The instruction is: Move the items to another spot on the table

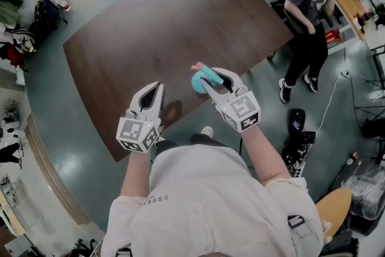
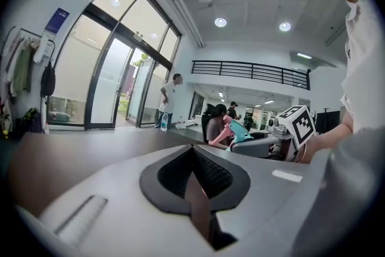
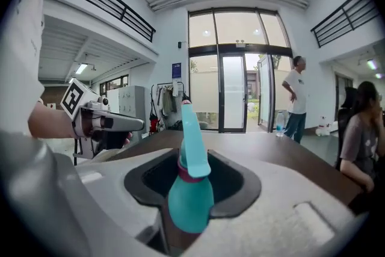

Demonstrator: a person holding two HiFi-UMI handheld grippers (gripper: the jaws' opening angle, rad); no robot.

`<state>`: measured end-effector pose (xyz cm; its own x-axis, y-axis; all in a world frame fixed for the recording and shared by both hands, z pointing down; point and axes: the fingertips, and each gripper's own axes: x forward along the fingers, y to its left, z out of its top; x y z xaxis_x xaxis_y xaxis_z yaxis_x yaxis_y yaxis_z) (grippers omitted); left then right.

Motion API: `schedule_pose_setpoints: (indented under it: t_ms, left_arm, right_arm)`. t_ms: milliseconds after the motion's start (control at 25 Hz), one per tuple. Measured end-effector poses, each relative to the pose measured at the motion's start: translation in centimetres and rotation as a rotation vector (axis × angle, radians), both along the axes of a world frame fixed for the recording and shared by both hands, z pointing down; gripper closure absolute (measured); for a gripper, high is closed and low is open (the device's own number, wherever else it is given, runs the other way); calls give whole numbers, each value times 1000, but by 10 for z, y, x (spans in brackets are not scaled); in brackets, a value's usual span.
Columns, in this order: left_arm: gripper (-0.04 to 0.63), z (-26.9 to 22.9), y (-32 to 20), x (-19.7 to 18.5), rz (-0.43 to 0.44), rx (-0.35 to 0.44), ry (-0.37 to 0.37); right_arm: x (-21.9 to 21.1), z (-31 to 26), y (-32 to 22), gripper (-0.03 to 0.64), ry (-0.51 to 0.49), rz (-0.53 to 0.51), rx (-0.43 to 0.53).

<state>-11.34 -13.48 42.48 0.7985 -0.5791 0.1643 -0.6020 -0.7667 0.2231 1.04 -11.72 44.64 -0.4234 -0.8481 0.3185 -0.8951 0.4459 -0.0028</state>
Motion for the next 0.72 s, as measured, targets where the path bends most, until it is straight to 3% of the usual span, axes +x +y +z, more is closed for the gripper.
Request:
schedule_pose_setpoints:
  t_ms: [360, 720]
  left_arm:
    - [578, 13, 26, 181, 245, -18, 15]
    - [578, 38, 19, 318, 423, -64, -7]
  right_arm:
    - [172, 7, 52, 477, 25, 276, -20]
    - [300, 23, 74, 477, 22, 499, -30]
